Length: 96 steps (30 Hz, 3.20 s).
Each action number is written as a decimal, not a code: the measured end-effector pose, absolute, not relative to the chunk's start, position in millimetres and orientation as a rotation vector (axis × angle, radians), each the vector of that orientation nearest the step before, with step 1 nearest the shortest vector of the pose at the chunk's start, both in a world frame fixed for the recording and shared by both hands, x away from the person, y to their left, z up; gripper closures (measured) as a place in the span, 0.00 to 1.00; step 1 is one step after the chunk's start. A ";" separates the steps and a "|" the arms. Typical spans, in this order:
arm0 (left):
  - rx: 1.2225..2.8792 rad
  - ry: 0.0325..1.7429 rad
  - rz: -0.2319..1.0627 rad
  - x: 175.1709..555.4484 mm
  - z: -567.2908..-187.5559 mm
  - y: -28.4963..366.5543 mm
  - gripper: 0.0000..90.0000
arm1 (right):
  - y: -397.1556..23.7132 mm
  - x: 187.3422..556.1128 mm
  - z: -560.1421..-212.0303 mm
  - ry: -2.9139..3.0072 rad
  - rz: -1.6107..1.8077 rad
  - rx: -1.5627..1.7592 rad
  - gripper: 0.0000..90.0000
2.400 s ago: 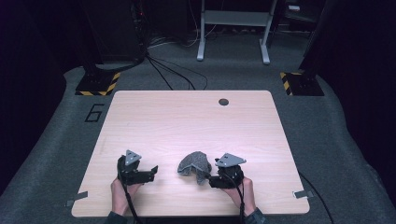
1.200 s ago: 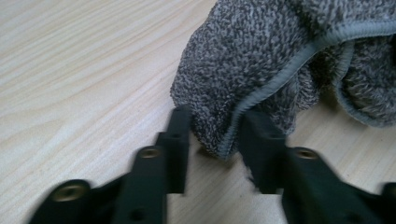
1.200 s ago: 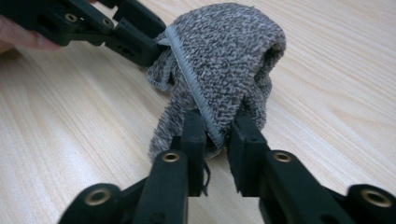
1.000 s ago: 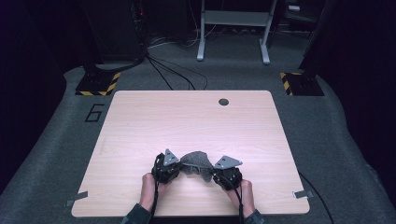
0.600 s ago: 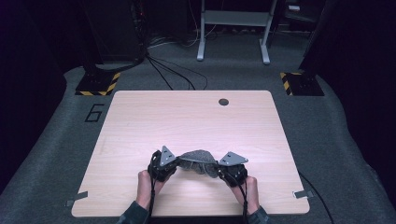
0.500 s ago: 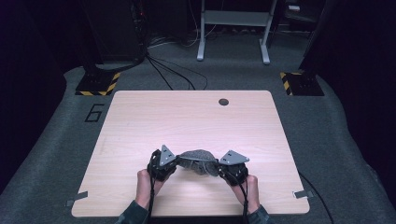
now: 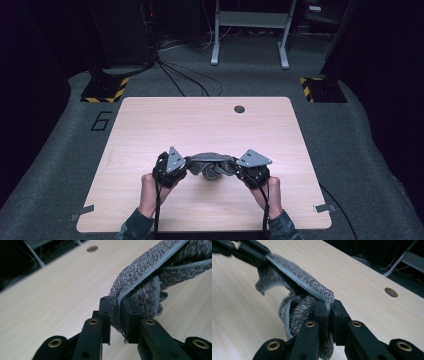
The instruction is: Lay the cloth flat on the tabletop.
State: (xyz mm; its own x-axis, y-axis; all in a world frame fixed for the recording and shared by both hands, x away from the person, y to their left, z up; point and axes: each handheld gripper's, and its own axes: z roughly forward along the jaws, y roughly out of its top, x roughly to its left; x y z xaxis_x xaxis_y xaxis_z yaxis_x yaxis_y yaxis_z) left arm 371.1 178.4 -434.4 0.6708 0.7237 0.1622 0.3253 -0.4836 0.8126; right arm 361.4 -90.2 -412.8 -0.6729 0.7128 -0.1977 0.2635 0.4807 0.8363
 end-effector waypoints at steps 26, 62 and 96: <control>2.026 0.949 0.308 404.1 -484.7 176.8 0.91 | -98.1 373.2 -430.3 2.228 1.091 0.866 0.94; 2.022 0.856 0.488 403.3 -411.0 185.4 0.94 | -93.3 399.9 -507.1 2.464 1.054 1.066 0.88; 2.179 0.902 0.235 394.6 -458.9 211.0 0.92 | -129.3 361.3 -449.2 2.303 1.181 1.075 0.97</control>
State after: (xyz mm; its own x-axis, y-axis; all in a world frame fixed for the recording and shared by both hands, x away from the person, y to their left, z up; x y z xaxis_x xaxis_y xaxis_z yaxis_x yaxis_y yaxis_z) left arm 394.6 211.0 -458.9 0.7342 0.6702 -0.1085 0.5318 -0.4684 0.7055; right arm 361.3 -129.3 -449.2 -0.6571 0.7527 0.0404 0.4720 0.3690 0.8007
